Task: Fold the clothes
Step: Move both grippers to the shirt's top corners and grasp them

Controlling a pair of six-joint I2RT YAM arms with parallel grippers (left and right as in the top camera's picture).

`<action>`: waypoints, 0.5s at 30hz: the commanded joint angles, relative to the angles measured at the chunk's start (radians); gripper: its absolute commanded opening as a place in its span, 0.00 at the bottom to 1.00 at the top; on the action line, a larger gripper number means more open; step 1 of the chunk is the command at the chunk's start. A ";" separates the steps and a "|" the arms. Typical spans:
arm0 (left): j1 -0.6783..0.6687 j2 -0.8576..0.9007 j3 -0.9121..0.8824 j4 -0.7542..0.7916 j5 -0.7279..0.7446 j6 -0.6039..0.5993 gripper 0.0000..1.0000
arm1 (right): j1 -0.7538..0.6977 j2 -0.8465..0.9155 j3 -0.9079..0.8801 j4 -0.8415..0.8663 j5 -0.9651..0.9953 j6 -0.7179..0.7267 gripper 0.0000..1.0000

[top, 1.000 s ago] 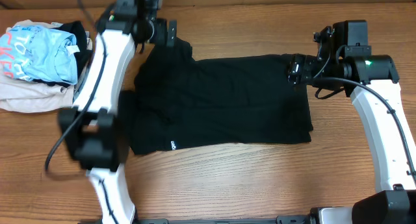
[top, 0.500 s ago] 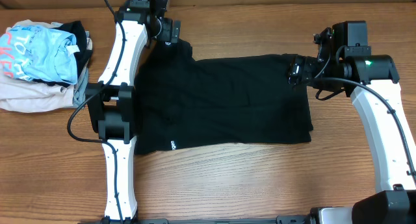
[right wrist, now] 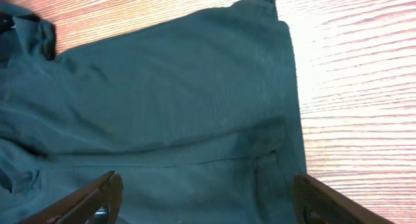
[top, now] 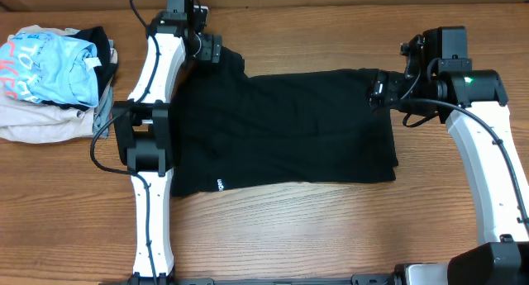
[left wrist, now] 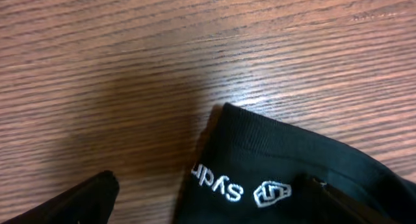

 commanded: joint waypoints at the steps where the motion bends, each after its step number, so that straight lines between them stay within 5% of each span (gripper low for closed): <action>1: -0.002 0.015 0.027 0.011 0.008 -0.006 0.89 | -0.004 -0.023 0.028 0.014 0.027 -0.004 0.86; 10: -0.002 0.037 0.027 0.000 0.027 0.025 0.88 | -0.004 -0.023 0.028 0.059 0.033 -0.004 0.85; 15: -0.002 0.037 0.027 0.000 0.029 0.023 0.75 | -0.004 -0.023 0.028 0.064 0.035 -0.004 0.85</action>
